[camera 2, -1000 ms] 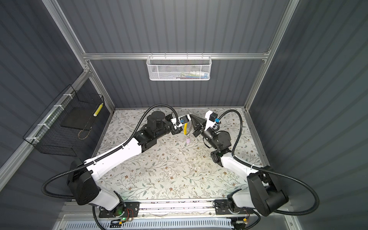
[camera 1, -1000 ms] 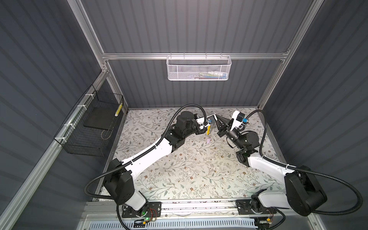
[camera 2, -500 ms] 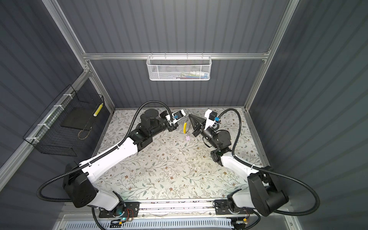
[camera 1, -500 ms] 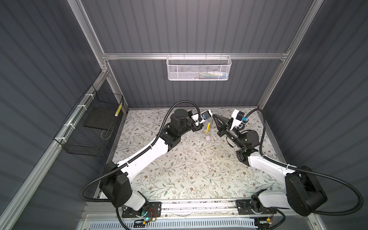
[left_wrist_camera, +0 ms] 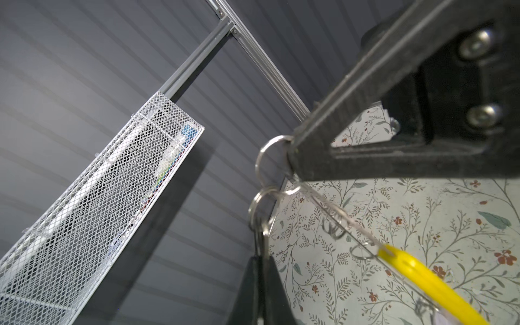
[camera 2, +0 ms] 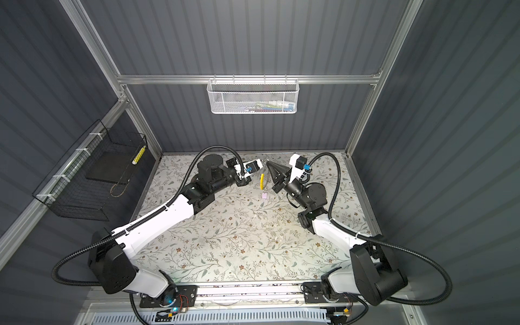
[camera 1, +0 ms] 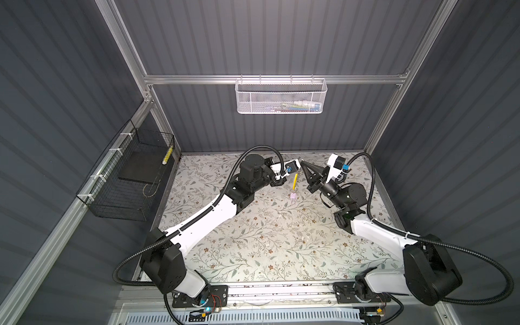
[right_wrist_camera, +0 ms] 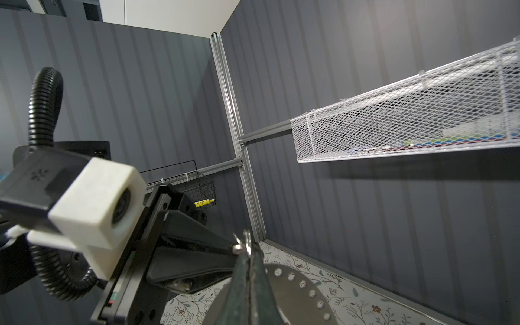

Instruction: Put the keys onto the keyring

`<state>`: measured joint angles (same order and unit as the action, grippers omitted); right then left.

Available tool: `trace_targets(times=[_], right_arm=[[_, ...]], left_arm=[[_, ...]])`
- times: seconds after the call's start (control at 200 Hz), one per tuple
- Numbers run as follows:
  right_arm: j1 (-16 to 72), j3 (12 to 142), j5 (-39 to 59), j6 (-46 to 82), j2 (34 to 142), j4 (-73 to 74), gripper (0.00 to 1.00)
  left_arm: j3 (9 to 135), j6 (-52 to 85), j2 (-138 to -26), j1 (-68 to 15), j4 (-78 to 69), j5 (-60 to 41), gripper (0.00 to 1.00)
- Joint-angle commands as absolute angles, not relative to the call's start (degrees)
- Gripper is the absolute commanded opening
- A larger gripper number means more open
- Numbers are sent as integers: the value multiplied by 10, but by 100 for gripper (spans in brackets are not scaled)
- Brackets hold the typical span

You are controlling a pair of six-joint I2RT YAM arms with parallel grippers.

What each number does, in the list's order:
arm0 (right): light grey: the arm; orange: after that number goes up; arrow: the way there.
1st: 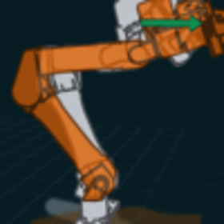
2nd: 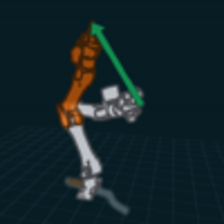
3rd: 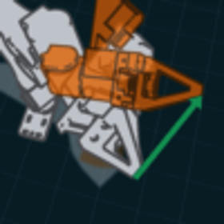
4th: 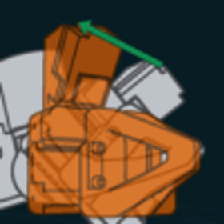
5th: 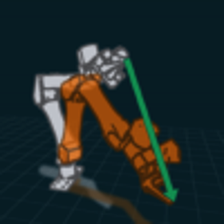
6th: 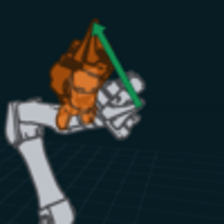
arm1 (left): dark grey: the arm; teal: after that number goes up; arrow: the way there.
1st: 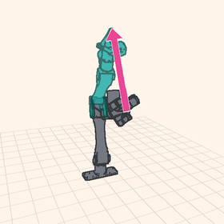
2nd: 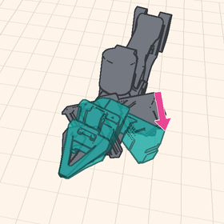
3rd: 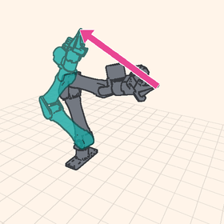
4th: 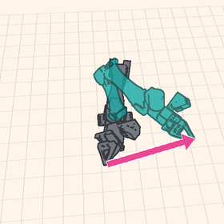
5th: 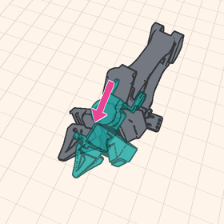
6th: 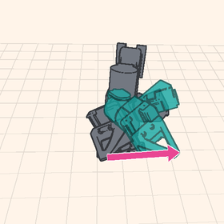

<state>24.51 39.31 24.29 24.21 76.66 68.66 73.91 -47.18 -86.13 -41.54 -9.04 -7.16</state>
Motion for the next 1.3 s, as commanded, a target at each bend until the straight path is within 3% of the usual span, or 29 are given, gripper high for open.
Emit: trace_targets(times=[0.0,0.35,0.69,0.825,0.91,1.015,1.145,1.296], right_arm=[[242,412,249,255,767,704,0],[236,418,258,296,784,736,0],[233,414,264,295,774,707,0],[233,407,264,294,767,710,0],[233,404,265,295,764,710,0],[231,402,267,295,763,716,0],[229,403,274,298,764,716,0],[227,403,281,294,764,717,0]], left_arm=[[724,-536,-844,-415,-97,-101,2],[700,-588,-849,-424,-120,-109,0],[726,-557,-851,-398,-97,-89,3],[731,-513,-851,-379,-96,-120,11],[735,-475,-852,-372,-92,-142,37],[729,-424,-849,-365,-92,-184,48],[718,-361,-846,-364,-94,-249,53],[705,-252,-847,-363,-156,-277,52]])
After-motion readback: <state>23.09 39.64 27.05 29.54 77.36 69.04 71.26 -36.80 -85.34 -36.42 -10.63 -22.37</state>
